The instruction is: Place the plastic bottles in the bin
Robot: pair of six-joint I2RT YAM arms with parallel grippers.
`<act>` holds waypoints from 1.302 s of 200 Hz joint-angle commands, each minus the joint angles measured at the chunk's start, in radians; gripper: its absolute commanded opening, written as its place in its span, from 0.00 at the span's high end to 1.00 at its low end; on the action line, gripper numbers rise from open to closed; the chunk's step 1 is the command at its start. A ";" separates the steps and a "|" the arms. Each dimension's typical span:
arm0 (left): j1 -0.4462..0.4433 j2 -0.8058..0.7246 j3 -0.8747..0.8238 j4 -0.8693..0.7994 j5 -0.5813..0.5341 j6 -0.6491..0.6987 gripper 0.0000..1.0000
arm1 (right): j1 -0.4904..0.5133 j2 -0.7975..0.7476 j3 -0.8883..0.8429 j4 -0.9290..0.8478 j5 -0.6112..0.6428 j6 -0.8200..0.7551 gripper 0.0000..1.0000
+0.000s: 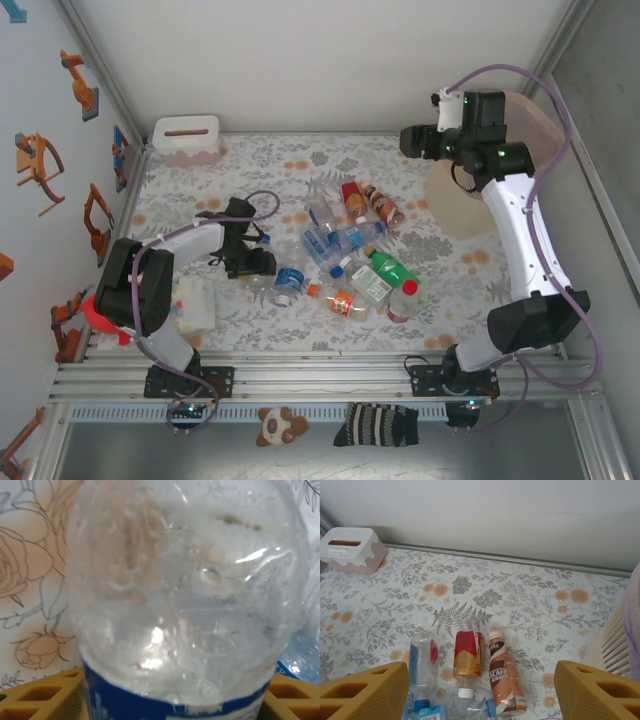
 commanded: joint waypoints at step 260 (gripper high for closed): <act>0.014 -0.142 0.013 -0.117 -0.068 -0.053 0.40 | 0.044 -0.024 -0.007 0.022 -0.016 0.007 0.26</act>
